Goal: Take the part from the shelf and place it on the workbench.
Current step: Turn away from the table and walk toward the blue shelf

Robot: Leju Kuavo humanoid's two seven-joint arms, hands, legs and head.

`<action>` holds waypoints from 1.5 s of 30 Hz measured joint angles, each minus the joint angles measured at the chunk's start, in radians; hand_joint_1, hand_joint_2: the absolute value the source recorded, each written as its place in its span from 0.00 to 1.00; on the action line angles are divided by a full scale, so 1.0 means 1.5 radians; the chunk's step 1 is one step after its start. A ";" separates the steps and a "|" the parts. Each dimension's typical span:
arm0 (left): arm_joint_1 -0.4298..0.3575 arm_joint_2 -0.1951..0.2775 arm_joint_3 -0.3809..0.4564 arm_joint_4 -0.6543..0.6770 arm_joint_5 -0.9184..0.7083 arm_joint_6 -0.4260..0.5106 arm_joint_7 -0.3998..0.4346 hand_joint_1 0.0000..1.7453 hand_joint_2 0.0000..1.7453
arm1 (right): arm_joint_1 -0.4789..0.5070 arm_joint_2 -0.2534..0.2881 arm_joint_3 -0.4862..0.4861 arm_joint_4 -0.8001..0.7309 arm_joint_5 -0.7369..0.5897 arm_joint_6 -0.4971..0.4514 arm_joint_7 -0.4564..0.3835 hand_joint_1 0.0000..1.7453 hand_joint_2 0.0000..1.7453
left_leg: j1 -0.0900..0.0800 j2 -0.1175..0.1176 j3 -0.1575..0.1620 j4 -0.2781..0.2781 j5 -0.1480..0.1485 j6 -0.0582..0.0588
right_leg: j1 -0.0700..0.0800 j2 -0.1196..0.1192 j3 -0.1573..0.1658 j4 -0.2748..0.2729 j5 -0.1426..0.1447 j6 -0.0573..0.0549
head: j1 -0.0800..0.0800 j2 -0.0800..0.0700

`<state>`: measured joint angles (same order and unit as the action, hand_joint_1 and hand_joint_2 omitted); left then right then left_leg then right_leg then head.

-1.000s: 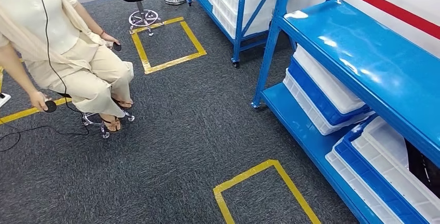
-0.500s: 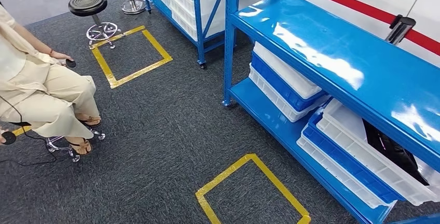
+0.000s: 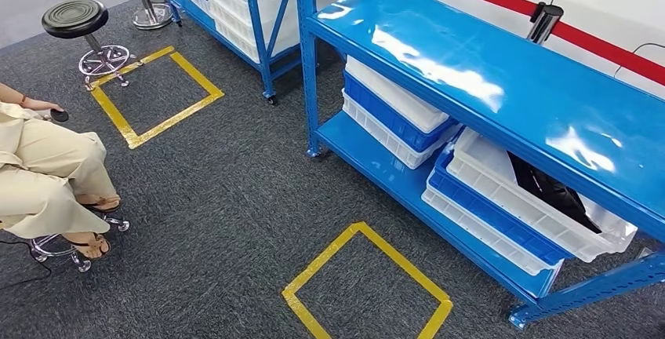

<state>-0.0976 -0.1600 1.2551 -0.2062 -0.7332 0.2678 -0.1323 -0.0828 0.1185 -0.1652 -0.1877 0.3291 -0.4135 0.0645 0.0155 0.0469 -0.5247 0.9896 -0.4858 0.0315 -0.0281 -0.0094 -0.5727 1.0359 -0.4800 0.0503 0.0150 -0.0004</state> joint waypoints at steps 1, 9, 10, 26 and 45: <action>-0.001 0.001 0.000 0.000 0.000 0.000 0.000 0.00 0.00 | -0.001 0.000 0.000 0.000 0.000 0.000 0.000 0.00 0.00 | -0.001 0.000 0.001 0.001 -0.003 -0.002 | -0.001 -0.002 0.013 -0.021 0.005 -0.003 | 0.000 0.000; -0.002 0.002 0.000 0.000 -0.006 -0.002 -0.001 0.00 0.00 | -0.001 0.001 0.004 0.000 0.012 -0.002 0.010 0.00 0.00 | 0.006 -0.002 0.004 -0.003 0.000 -0.002 | 0.008 -0.001 0.019 -0.027 0.008 -0.017 | -0.003 0.000; -0.002 0.002 0.000 0.000 -0.008 -0.002 -0.001 0.00 0.00 | -0.001 0.001 0.005 0.000 0.012 -0.002 0.010 0.00 0.00 | 0.007 -0.002 0.004 -0.004 0.001 -0.004 | 0.009 -0.001 0.019 -0.027 0.008 -0.019 | -0.003 0.000; -0.002 0.001 -0.001 0.000 -0.011 0.005 -0.012 0.00 0.00 | 0.003 0.001 0.012 0.000 0.025 -0.011 0.016 0.00 0.00 | 0.004 -0.002 0.004 -0.005 0.002 -0.021 | 0.009 -0.001 0.018 -0.026 0.008 -0.020 | -0.003 0.000; -0.002 0.000 0.000 0.000 -0.006 0.011 -0.031 0.00 0.00 | 0.002 0.002 0.015 0.000 0.032 -0.010 0.017 0.00 0.00 | 0.003 -0.003 0.002 0.002 -0.003 -0.014 | 0.002 -0.001 0.019 -0.027 0.009 -0.019 | -0.003 0.000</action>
<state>-0.1005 -0.1595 1.2547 -0.2064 -0.7416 0.2847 -0.1793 -0.0800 0.1211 -0.1423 -0.1877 0.3766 -0.4279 0.0905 0.0194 0.0428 -0.5221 0.9924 -0.4897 0.0108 -0.0252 -0.0108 -0.5443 0.9955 -0.4672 0.0223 0.0110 -0.0004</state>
